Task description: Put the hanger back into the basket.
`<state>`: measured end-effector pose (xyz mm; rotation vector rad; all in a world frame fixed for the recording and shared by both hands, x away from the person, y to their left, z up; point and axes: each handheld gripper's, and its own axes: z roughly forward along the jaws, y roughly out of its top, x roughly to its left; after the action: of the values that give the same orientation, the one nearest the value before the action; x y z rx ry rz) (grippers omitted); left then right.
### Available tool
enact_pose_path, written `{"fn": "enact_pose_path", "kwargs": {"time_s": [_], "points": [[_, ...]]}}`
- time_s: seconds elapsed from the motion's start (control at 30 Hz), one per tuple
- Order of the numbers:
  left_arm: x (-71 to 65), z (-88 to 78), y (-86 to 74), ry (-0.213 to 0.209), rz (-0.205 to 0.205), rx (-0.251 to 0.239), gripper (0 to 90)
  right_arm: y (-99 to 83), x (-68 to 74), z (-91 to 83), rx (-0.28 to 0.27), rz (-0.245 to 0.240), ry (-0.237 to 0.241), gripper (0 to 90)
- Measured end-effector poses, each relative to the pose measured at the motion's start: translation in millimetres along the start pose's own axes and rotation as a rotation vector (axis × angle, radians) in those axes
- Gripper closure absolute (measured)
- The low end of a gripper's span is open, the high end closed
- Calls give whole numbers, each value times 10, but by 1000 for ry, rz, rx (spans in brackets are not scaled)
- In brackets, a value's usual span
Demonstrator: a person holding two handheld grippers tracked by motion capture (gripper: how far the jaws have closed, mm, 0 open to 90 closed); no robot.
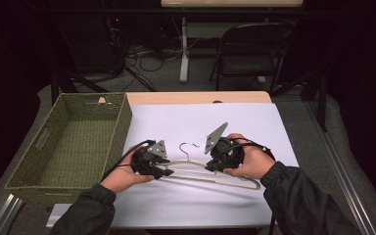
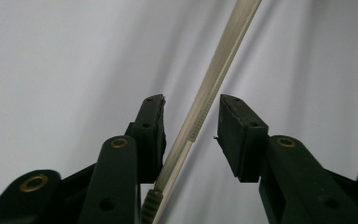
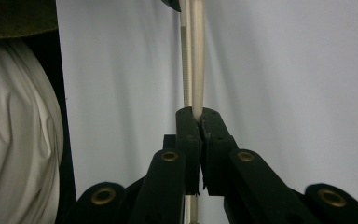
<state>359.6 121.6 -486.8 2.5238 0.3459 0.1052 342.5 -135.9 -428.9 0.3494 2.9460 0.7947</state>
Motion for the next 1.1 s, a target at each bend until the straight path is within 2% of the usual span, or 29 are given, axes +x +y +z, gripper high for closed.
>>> {"fn": "enact_pose_path", "kwargs": {"time_s": [0.13, 0.3, 0.37, 0.43, 0.5, 0.53, 0.57, 0.6, 0.77, 0.83, 0.87, 0.93, 1.1], "points": [[0, 33, -1, 23, 12, 24, 693, -6, -10, 6, 7, -4, 2, 875], [-27, 28, -8, 10, 17, 22, 743, -17, -15, 7, 6, -16, -6, 873], [-47, 17, -8, 3, 20, 16, 778, -29, -14, -4, 6, -24, -14, 866], [-127, -27, -2, -27, 23, 2, 837, -47, -25, -23, -2, -29, -18, 844], [-182, -77, 1, -21, 15, -23, 859, -68, -44, -35, -5, -39, -28, 829], [-199, -99, 1, -42, -5, -43, 861, -78, -44, -41, -2, -30, -32, 827], [-199, -99, 1, -42, -5, -43, 864, -87, -50, -44, 0, -20, -33, 828], [-239, -143, 2, -57, -24, -65, 867, -94, -61, -45, 2, -24, -43, 821], [-307, -212, 5, -50, -61, -95, 872, -101, -98, -112, -56, 27, -61, 784], [-312, -237, -6, -63, -85, -111, 872, -98, -109, -141, -77, 43, -62, 768], [-317, -251, -15, -67, -96, -115, 872, -97, -111, -159, -89, 64, -61, 746], [-335, -288, -39, -60, -131, -129, 873, -102, -123, -200, -113, 89, -72, 636], [-370, -463, -92, -41, -207, -167, 873, -193, -202, -325, -182, 147, -115, 524]]}}
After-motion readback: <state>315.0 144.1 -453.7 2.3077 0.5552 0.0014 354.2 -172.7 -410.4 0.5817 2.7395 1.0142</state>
